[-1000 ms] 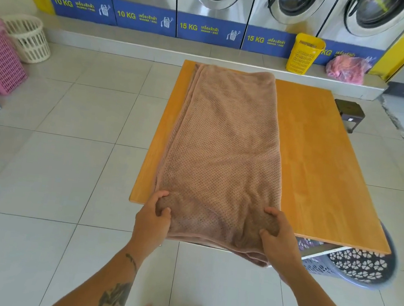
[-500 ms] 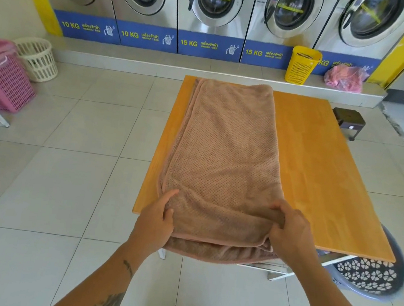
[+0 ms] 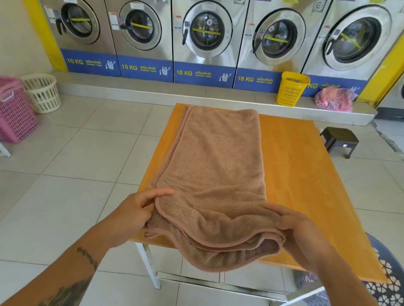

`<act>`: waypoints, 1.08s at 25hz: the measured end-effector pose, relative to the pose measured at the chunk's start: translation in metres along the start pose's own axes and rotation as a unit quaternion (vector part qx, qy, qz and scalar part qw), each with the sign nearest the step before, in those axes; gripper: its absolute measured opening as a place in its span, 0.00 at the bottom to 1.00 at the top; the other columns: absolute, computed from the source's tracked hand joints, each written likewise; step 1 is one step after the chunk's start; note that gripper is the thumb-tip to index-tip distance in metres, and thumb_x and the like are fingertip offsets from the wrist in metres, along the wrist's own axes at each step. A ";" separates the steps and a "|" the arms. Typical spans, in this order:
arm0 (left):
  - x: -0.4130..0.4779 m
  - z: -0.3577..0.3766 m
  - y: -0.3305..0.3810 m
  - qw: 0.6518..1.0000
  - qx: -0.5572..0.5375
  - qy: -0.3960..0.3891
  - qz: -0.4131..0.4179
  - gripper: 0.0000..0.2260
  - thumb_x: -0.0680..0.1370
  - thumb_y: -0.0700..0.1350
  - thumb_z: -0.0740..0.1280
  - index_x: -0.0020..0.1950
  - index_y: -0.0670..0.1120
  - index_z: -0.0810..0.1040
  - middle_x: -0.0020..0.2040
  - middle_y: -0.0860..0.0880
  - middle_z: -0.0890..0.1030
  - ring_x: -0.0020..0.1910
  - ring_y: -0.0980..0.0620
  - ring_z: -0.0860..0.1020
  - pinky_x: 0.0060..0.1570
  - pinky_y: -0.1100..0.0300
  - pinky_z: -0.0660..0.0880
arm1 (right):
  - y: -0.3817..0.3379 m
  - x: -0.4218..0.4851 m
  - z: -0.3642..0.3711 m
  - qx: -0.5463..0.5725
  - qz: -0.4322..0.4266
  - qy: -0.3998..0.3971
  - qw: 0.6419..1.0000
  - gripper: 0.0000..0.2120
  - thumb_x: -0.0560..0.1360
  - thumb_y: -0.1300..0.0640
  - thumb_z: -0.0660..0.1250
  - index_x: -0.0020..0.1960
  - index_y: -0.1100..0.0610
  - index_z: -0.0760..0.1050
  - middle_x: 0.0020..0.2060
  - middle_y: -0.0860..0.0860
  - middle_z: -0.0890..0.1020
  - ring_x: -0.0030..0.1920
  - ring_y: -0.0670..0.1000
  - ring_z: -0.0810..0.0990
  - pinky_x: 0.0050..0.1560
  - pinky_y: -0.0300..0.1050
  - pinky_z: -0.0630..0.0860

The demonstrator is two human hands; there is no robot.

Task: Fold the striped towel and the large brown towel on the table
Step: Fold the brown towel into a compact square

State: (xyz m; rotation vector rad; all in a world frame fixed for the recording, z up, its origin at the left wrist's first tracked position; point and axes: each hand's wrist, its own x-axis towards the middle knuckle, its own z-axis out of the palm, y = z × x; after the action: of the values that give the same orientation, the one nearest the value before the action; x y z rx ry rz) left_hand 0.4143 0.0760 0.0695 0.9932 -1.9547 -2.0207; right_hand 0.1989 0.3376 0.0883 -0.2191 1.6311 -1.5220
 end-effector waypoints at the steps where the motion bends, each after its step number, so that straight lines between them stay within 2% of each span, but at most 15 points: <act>1: 0.002 0.000 0.000 0.999 0.026 0.007 0.032 0.31 0.76 0.22 0.56 0.57 0.55 0.84 0.63 0.54 0.77 0.59 0.54 0.78 0.49 0.58 0.81 | -0.005 0.001 -0.005 0.023 0.005 -0.020 1.000 0.27 0.71 0.76 0.51 0.62 0.61 0.77 0.56 0.61 0.84 0.54 0.60 0.83 0.55 0.56 0.78; 3: 0.011 0.001 -0.002 0.993 0.077 0.042 0.084 0.30 0.75 0.23 0.60 0.54 0.57 0.84 0.61 0.54 0.79 0.58 0.55 0.79 0.50 0.59 0.81 | -0.011 0.004 -0.014 0.024 -0.006 -0.058 0.998 0.32 0.69 0.79 0.49 0.66 0.61 0.75 0.59 0.60 0.82 0.55 0.59 0.82 0.51 0.51 0.78; 5: 0.026 0.000 -0.002 0.983 0.121 0.076 0.116 0.24 0.75 0.26 0.65 0.51 0.56 0.84 0.56 0.54 0.82 0.54 0.53 0.81 0.51 0.53 0.82 | -0.016 0.012 -0.021 0.011 -0.016 -0.091 0.996 0.34 0.69 0.82 0.49 0.67 0.59 0.75 0.61 0.58 0.81 0.57 0.58 0.81 0.51 0.49 0.80; 7: 0.043 -0.003 0.000 0.968 0.178 0.105 0.144 0.17 0.75 0.31 0.69 0.50 0.54 0.83 0.52 0.54 0.82 0.50 0.56 0.80 0.52 0.55 0.81 | -0.019 0.023 -0.020 -0.120 -0.064 -0.075 0.988 0.32 0.72 0.81 0.56 0.64 0.53 0.78 0.58 0.53 0.83 0.55 0.53 0.83 0.48 0.45 0.81; 8: 0.051 -0.003 0.003 0.955 0.216 0.121 0.163 0.14 0.75 0.33 0.70 0.51 0.53 0.81 0.52 0.54 0.79 0.50 0.59 0.78 0.53 0.60 0.78 | -0.018 0.033 -0.020 -0.243 -0.113 -0.037 0.963 0.29 0.73 0.78 0.61 0.60 0.48 0.80 0.55 0.49 0.84 0.52 0.49 0.84 0.47 0.44 0.81; 10: 0.069 -0.004 0.011 0.928 0.257 0.155 0.222 0.11 0.75 0.36 0.71 0.53 0.48 0.79 0.53 0.53 0.74 0.51 0.61 0.74 0.51 0.69 0.73 | -0.019 0.053 -0.017 -0.443 -0.211 0.061 0.869 0.17 0.74 0.66 0.67 0.50 0.44 0.81 0.50 0.43 0.81 0.48 0.48 0.81 0.45 0.44 0.77; 12: 0.087 -0.002 0.025 0.916 0.230 0.175 0.279 0.10 0.76 0.39 0.71 0.55 0.49 0.77 0.50 0.52 0.77 0.47 0.61 0.76 0.45 0.69 0.74 | -0.028 0.073 -0.011 -0.491 -0.303 0.165 0.800 0.04 0.74 0.58 0.68 0.44 0.49 0.78 0.47 0.47 0.74 0.47 0.50 0.73 0.43 0.45 0.69; 13: 0.097 -0.001 0.033 0.916 0.204 0.181 0.294 0.09 0.77 0.43 0.70 0.56 0.51 0.76 0.45 0.53 0.79 0.42 0.61 0.77 0.40 0.68 0.74 | -0.034 0.085 -0.009 -0.471 -0.341 0.200 0.789 0.02 0.75 0.57 0.67 0.44 0.52 0.76 0.46 0.49 0.72 0.45 0.49 0.71 0.40 0.44 0.67; 14: 0.111 -0.001 0.040 0.917 0.185 0.193 0.295 0.10 0.78 0.48 0.68 0.59 0.52 0.74 0.41 0.54 0.79 0.37 0.60 0.78 0.35 0.69 0.74 | -0.046 0.096 -0.004 -0.439 -0.365 0.225 0.789 0.02 0.76 0.57 0.65 0.44 0.53 0.74 0.43 0.49 0.73 0.42 0.47 0.70 0.37 0.43 0.66; 16: 0.145 -0.003 0.049 0.924 0.177 0.222 0.256 0.24 0.79 0.52 0.66 0.74 0.56 0.64 0.32 0.54 0.76 0.28 0.57 0.75 0.27 0.68 0.71 | -0.062 0.119 0.004 -0.377 -0.375 0.247 0.810 0.02 0.79 0.57 0.62 0.50 0.51 0.72 0.33 0.46 0.75 0.34 0.46 0.73 0.29 0.43 0.64; 18: 0.180 -0.008 0.054 0.933 0.190 0.227 0.206 0.34 0.80 0.53 0.65 0.80 0.57 0.49 0.27 0.51 0.72 0.25 0.55 0.71 0.23 0.66 0.69 | -0.070 0.147 0.010 -0.361 -0.340 0.255 0.830 0.13 0.81 0.59 0.60 0.65 0.49 0.69 0.26 0.46 0.75 0.26 0.48 0.74 0.23 0.39 0.63; 20: 0.213 -0.014 0.056 0.936 0.216 0.200 0.195 0.38 0.80 0.53 0.65 0.80 0.57 0.42 0.26 0.49 0.72 0.23 0.54 0.70 0.22 0.66 0.67 | -0.073 0.176 0.014 -0.366 -0.301 0.260 0.842 0.24 0.82 0.59 0.59 0.76 0.46 0.59 0.25 0.48 0.75 0.24 0.48 0.75 0.22 0.39 0.66; 23: 0.251 -0.017 0.055 0.932 0.264 0.169 0.183 0.35 0.81 0.52 0.63 0.81 0.56 0.44 0.28 0.48 0.75 0.24 0.53 0.72 0.23 0.66 0.66 | -0.081 0.213 0.018 -0.401 -0.250 0.269 0.839 0.29 0.83 0.57 0.57 0.79 0.43 0.52 0.32 0.50 0.81 0.27 0.49 0.77 0.28 0.47 0.74; 25: 0.271 -0.020 0.052 0.933 0.274 0.154 0.175 0.32 0.82 0.49 0.62 0.81 0.56 0.49 0.30 0.47 0.76 0.26 0.51 0.74 0.24 0.63 0.69 | -0.085 0.232 0.019 -0.422 -0.219 0.269 0.838 0.27 0.83 0.55 0.56 0.79 0.41 0.53 0.44 0.51 0.84 0.38 0.55 0.81 0.39 0.56 0.79; 27: 0.290 -0.023 0.045 0.935 0.276 0.145 0.172 0.29 0.82 0.45 0.62 0.80 0.57 0.54 0.30 0.49 0.77 0.26 0.51 0.73 0.23 0.62 0.68 | -0.089 0.250 0.018 -0.437 -0.192 0.271 0.836 0.24 0.83 0.55 0.55 0.78 0.43 0.57 0.52 0.53 0.84 0.46 0.58 0.82 0.45 0.58 0.80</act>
State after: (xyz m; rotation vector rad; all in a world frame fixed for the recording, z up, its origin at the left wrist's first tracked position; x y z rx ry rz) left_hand 0.1897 -0.1065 0.0137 0.8926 -2.3620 -1.0912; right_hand 0.0225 0.1415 0.0528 -0.6893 2.8237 -1.0223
